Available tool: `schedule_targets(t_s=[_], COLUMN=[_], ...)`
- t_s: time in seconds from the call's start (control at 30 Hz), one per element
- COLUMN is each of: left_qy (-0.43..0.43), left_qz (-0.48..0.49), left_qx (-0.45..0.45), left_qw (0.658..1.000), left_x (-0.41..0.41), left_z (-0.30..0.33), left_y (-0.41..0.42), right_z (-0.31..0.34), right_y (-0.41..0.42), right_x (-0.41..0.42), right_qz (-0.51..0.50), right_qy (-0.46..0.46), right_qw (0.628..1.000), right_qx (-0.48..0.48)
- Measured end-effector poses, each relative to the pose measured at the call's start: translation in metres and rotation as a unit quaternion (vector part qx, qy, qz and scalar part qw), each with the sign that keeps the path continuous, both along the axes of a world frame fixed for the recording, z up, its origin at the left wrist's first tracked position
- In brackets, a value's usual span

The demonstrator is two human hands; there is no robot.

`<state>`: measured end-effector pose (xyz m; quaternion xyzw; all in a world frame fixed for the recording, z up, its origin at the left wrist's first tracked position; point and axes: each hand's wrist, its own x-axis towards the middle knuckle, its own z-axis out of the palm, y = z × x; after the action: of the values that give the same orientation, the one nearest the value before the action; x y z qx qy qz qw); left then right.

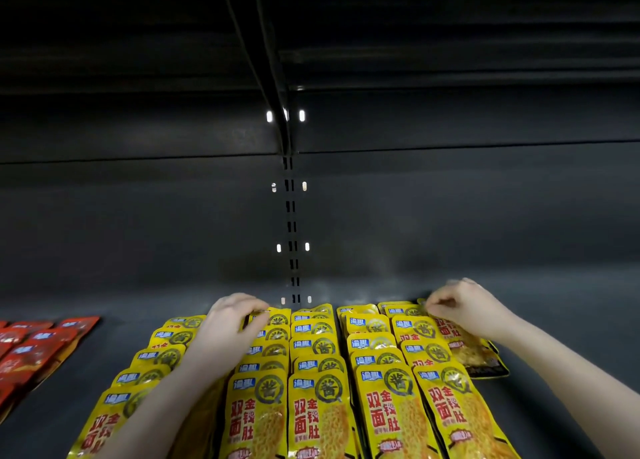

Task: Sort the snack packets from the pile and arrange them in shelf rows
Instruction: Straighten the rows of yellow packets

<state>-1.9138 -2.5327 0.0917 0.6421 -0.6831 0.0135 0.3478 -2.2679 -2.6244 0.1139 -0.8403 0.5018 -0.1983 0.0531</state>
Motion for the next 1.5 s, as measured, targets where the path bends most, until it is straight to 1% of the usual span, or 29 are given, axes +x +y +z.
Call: schedule_targets(t_s=[0.17, 0.27, 0.33, 0.37, 0.53, 0.63, 0.73, 0.83, 0.93, 1.0, 1.1, 1.2, 1.33, 1.5], left_qy=[0.01, 0.008, 0.005, 0.003, 0.004, 0.008, 0.005, 0.003, 0.003, 0.005, -0.003, -0.014, -0.053, -0.076], left_qz=[-0.006, -0.005, -0.004, -0.004, -0.011, -0.014, -0.014, -0.013, -0.009, -0.006, 0.015, 0.035, 0.052, 0.065], left_qx=[-0.001, -0.01, -0.012, -0.009, 0.01, 0.011, 0.015, 0.017, 0.019, 0.016, 0.019, 0.015, 0.028, 0.026], left_qw=[1.0, 1.0, 1.0, 1.0, 1.0, 1.0, 1.0, 1.0, 1.0, 1.0, 1.0, 0.999, 0.997, 0.995], left_x=[-0.001, 0.0, 0.001, 0.001, 0.003, 0.003, 0.002, 0.002, 0.001, 0.003, 0.009, 0.016, 0.033, 0.088], left_z=[-0.001, -0.002, -0.002, -0.002, -0.005, -0.006, -0.006, -0.006, -0.005, -0.004, 0.004, 0.013, 0.021, 0.025], left_y=[0.0, -0.002, -0.002, -0.002, -0.004, -0.004, -0.004, -0.004, -0.003, -0.003, -0.003, -0.001, 0.016, 0.051], right_z=[-0.005, -0.004, -0.001, -0.001, -0.014, -0.022, -0.026, -0.026, -0.026, -0.023, -0.011, 0.007, 0.02, 0.026], right_y=[0.003, 0.004, 0.004, 0.003, 0.002, 0.006, 0.009, 0.01, 0.01, 0.011, 0.015, 0.023, 0.033, 0.054], right_x=[0.008, 0.008, -0.001, -0.008, -0.041, -0.044, -0.039, -0.035, -0.034, -0.032, -0.021, 0.009, 0.064, 0.143], right_qz=[0.029, 0.023, -0.023, -0.052, -0.185, -0.222, -0.208, -0.202, -0.206, -0.219, -0.228, -0.194, -0.136, -0.074], right_qy=[-0.009, -0.064, -0.101, -0.104, -0.075, -0.072, -0.092, -0.102, -0.093, -0.074, -0.087, -0.11, -0.104, -0.089], right_qw=[1.0, 0.998, 0.995, 0.993, 0.98, 0.97, 0.967, 0.968, 0.968, 0.968, 0.97, 0.975, 0.985, 0.993], right_qx=[0.001, 0.011, 0.011, 0.009, 0.011, 0.062, 0.112, 0.109, 0.108, 0.093, 0.021, -0.008, 0.004, 0.022])
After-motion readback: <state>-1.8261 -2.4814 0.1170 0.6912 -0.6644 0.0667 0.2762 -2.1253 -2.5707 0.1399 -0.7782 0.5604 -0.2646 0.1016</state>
